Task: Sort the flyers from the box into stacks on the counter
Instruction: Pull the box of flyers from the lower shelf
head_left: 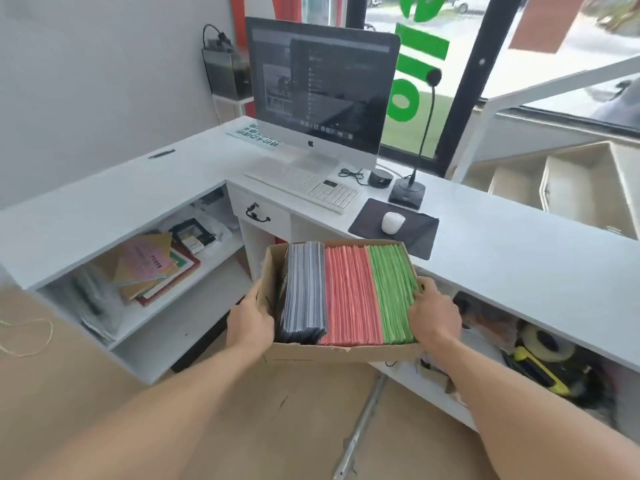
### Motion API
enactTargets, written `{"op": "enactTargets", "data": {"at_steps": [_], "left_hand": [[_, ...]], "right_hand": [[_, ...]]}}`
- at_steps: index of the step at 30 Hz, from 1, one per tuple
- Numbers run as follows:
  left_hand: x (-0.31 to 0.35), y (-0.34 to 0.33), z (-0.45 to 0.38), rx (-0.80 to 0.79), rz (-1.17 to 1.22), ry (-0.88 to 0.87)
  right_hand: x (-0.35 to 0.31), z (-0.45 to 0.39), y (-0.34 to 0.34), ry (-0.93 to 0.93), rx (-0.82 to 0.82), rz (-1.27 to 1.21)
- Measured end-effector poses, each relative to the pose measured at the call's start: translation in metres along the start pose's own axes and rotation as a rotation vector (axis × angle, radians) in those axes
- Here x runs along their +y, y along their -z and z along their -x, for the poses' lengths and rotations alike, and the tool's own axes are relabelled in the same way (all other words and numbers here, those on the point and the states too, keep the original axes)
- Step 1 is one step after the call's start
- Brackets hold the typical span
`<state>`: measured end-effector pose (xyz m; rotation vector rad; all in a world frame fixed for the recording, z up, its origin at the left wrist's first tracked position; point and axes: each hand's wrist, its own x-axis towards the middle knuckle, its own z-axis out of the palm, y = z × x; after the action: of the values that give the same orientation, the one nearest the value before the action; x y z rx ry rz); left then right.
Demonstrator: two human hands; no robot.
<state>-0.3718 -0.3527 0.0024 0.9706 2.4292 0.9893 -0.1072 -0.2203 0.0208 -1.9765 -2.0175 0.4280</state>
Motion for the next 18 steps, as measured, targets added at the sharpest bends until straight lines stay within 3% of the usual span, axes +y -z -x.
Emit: {"op": "enactTargets", "data": {"at_steps": [9,18], "left_hand": [[0.105,-0.070,0.080,-0.189,0.014,-0.210],[0.221,-0.180,0.088,-0.333,-0.006,-0.352]], "right_hand": [[0.148,0.052,0.103,-0.225,0.140,-0.043],[0.255,0.013,0.162,-0.407,0.259,-0.088]]}}
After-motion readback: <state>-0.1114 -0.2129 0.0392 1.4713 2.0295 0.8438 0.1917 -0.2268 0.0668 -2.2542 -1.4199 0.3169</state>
